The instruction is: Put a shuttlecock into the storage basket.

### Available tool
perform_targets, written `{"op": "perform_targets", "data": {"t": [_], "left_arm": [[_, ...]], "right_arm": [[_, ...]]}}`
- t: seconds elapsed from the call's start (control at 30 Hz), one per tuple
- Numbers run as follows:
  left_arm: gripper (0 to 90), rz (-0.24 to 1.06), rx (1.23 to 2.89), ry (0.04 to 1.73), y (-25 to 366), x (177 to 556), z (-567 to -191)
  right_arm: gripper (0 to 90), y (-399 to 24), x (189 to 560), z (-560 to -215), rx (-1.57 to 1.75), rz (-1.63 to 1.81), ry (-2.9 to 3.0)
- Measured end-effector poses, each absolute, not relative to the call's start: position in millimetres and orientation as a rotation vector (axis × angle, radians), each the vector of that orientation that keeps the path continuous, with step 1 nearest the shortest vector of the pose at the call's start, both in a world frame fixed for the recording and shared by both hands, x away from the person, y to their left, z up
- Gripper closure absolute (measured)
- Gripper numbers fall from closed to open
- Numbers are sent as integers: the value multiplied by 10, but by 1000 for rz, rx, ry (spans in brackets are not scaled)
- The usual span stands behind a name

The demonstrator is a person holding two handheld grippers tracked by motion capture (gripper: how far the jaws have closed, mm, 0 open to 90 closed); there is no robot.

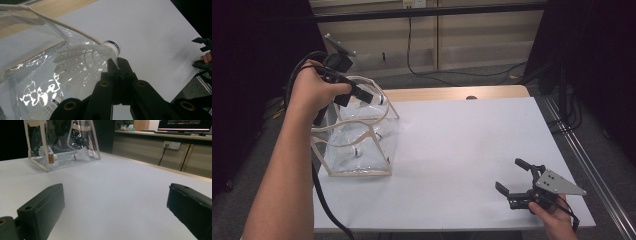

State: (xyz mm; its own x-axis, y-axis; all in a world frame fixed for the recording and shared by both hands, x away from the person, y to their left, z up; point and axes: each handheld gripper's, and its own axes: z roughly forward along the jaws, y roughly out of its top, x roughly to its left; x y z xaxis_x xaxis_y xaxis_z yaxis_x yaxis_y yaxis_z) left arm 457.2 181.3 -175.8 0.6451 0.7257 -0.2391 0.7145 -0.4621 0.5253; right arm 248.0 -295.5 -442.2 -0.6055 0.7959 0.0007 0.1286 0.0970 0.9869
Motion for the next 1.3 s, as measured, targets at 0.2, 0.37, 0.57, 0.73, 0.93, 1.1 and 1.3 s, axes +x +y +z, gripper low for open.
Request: {"op": "perform_targets", "data": {"t": [0.2,0.37,0.57,0.73,0.93,1.1,1.3], "left_arm": [[900,41,2273,1130,1890,4573,-1769],[900,63,2265,1152,1926,4574,-1794],[900,80,2276,1155,1955,4597,-1831],[900,80,2283,1148,1944,4630,-1893],[900,70,2276,1165,1949,4657,-1960],[900,79,2276,1163,1957,4677,-2014],[900,81,2286,1162,1976,4696,-2056]], "right_arm": [[9,-2948,2483,-4423,899,1551,1826],[10,-2948,2482,-4423,900,1552,1826],[10,-2947,2484,-4422,892,1550,1828],[9,-2948,2482,-4423,897,1552,1827],[10,-2950,2480,-4422,898,1553,1828],[9,-2956,2481,-4422,897,1551,1826],[10,-2953,2478,-4423,902,1551,1830]]}}
